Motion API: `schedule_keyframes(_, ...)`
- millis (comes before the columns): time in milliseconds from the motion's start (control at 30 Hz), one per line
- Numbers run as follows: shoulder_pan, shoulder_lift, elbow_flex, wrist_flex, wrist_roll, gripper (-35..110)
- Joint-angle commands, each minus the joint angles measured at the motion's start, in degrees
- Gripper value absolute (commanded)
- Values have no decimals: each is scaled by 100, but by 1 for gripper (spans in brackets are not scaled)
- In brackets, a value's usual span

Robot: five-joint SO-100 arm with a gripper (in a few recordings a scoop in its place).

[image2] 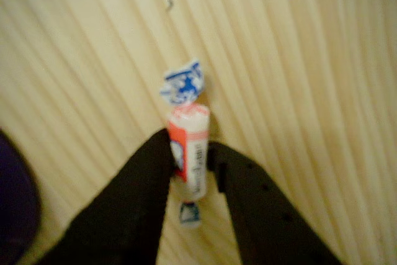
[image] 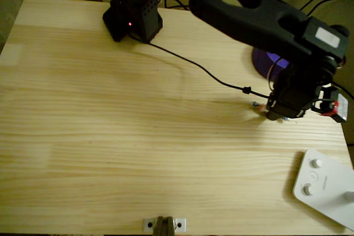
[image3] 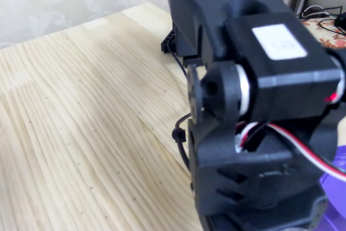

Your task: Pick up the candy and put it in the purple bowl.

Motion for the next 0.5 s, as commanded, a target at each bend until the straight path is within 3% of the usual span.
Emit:
schedule_keyframes(0, -18, 694, 88, 0, -53, 6)
schedule_keyframes(467, 149, 2101, 229, 9, 352, 3)
